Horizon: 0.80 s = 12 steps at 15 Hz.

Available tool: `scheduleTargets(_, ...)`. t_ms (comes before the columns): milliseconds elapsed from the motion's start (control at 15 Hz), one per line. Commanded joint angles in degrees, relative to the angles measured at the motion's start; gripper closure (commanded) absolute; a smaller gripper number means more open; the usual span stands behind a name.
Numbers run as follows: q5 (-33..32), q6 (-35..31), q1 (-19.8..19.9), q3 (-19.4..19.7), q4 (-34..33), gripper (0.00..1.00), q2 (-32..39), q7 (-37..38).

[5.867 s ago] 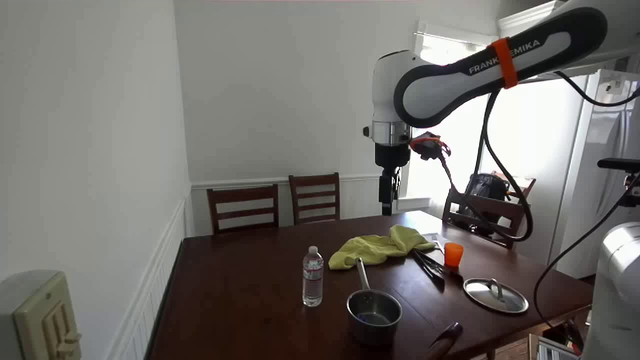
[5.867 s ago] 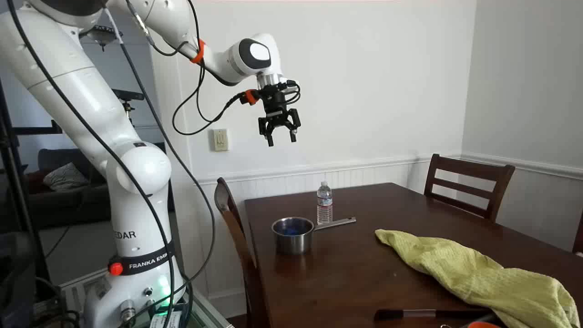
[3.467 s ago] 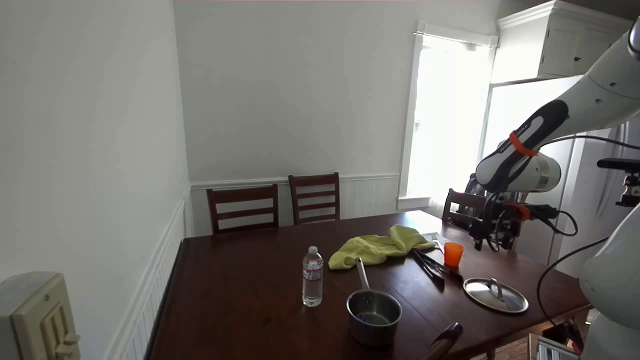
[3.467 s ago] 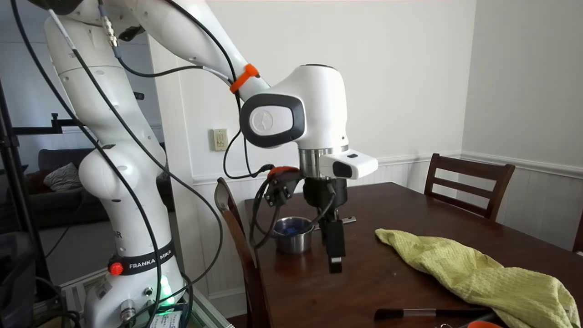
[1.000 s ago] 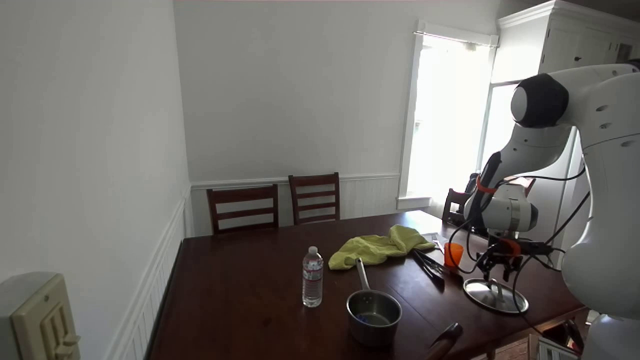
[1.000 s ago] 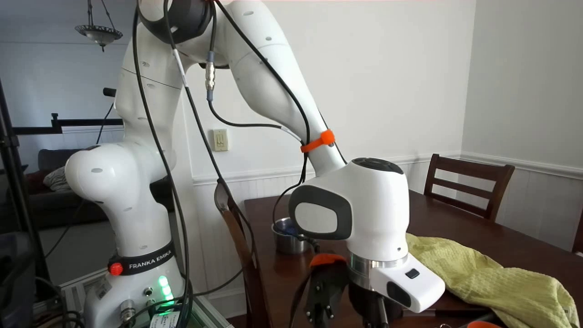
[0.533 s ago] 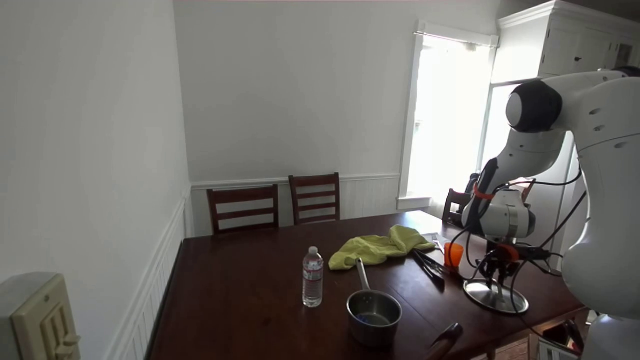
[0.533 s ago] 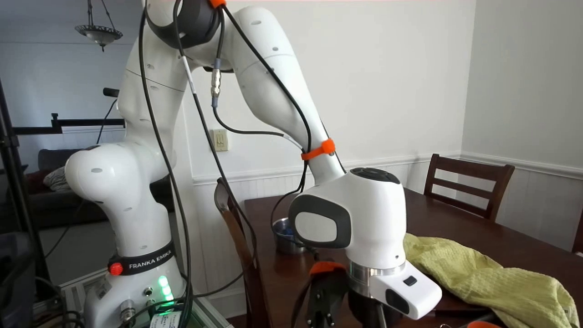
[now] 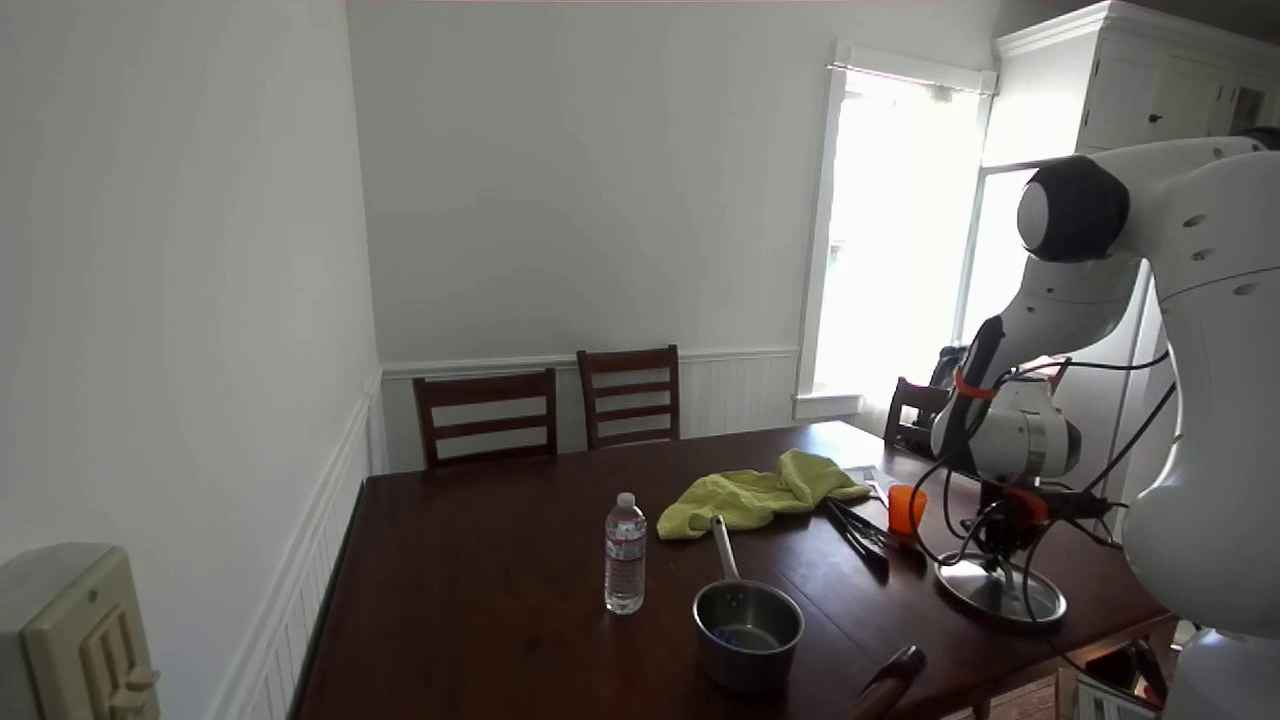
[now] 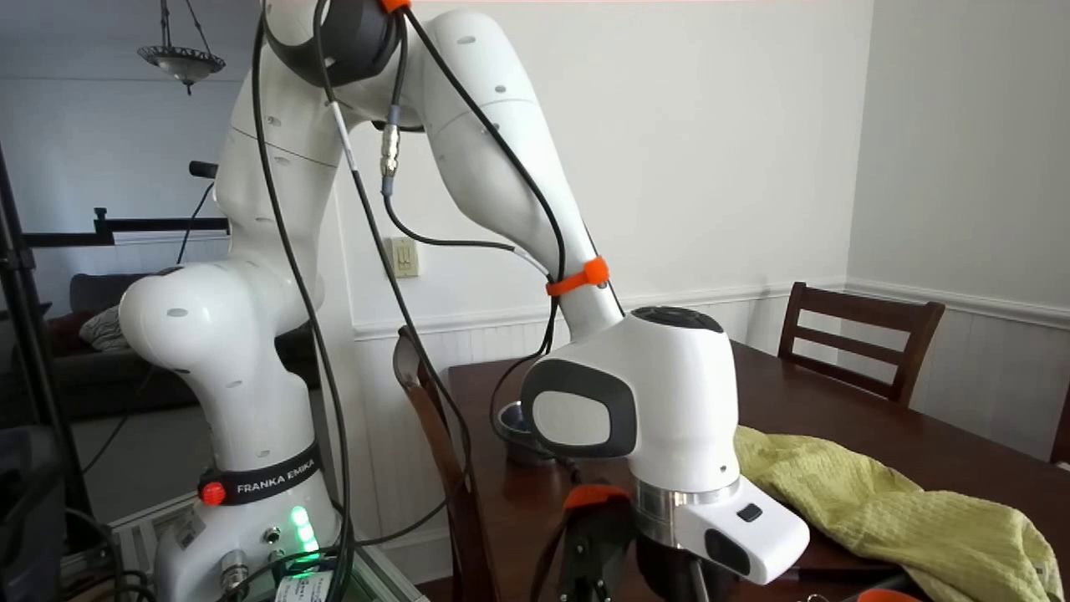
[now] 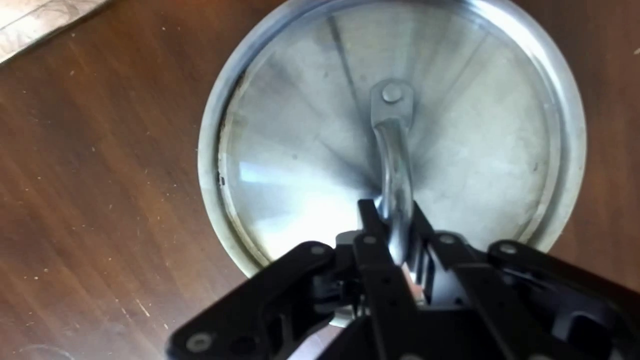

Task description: Put the lid on the pot

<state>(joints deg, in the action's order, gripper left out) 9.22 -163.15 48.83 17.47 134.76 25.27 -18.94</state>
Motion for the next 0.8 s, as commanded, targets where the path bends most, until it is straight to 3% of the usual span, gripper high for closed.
scheduleTargets(0, -3.61, 1.54, 2.81, -1.0, 6.9, 0.96, -10.23, -5.25)
scheduleTargets(333, -4.76, 9.17, 0.0, -1.84, 11.31, 0.96, -24.72, -13.71)
scheduleTargets(733, -6.95, 18.7, -15.19, -1.94, 15.36, 0.96, -40.39, -13.65)
